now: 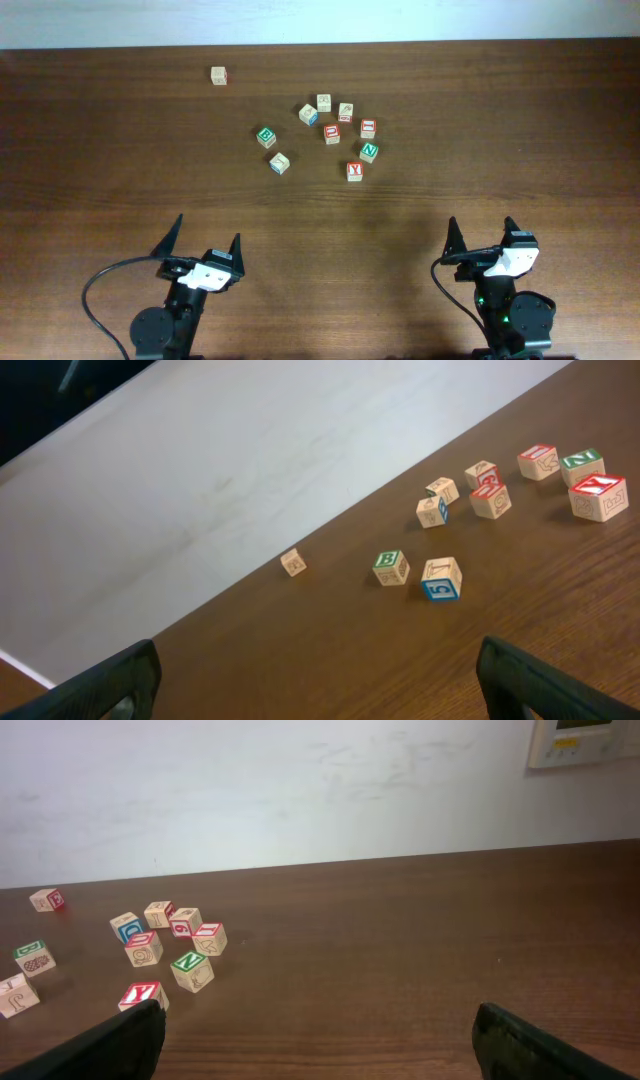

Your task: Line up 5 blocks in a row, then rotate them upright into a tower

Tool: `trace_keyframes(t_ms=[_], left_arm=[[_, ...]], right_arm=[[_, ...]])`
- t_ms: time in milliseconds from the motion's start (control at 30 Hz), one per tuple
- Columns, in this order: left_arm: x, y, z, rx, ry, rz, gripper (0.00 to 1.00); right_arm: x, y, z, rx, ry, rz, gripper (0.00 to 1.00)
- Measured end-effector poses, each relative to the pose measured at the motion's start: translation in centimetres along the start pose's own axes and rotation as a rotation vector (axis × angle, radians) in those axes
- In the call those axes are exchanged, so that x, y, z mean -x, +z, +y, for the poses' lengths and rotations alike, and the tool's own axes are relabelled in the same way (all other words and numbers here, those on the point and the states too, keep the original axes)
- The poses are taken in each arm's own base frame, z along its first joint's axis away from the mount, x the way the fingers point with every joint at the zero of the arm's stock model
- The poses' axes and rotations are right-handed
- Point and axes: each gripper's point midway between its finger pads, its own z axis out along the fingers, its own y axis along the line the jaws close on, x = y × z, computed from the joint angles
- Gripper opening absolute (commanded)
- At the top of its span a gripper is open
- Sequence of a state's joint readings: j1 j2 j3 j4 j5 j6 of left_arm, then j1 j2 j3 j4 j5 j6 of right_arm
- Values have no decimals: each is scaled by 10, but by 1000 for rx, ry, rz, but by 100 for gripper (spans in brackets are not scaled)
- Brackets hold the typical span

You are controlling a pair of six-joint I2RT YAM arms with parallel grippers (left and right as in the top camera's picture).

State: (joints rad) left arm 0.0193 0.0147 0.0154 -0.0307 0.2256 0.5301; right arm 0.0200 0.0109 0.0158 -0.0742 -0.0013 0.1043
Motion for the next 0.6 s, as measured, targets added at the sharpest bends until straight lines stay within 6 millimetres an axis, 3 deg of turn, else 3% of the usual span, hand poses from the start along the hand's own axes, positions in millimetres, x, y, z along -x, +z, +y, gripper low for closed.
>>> trace_keyframes(t_ms=[100,300,600], left_arm=[[6,0,3,12,-21,-26,99],[10,0,5,12,-92,-32,99],[39,8,24,-40,-148,72,99]], right_arm=[[4,-1,0,1,-5,-8,98],[32,-10,3,3,-11,-26,98],[78,-13,9,0,-15,49,98]])
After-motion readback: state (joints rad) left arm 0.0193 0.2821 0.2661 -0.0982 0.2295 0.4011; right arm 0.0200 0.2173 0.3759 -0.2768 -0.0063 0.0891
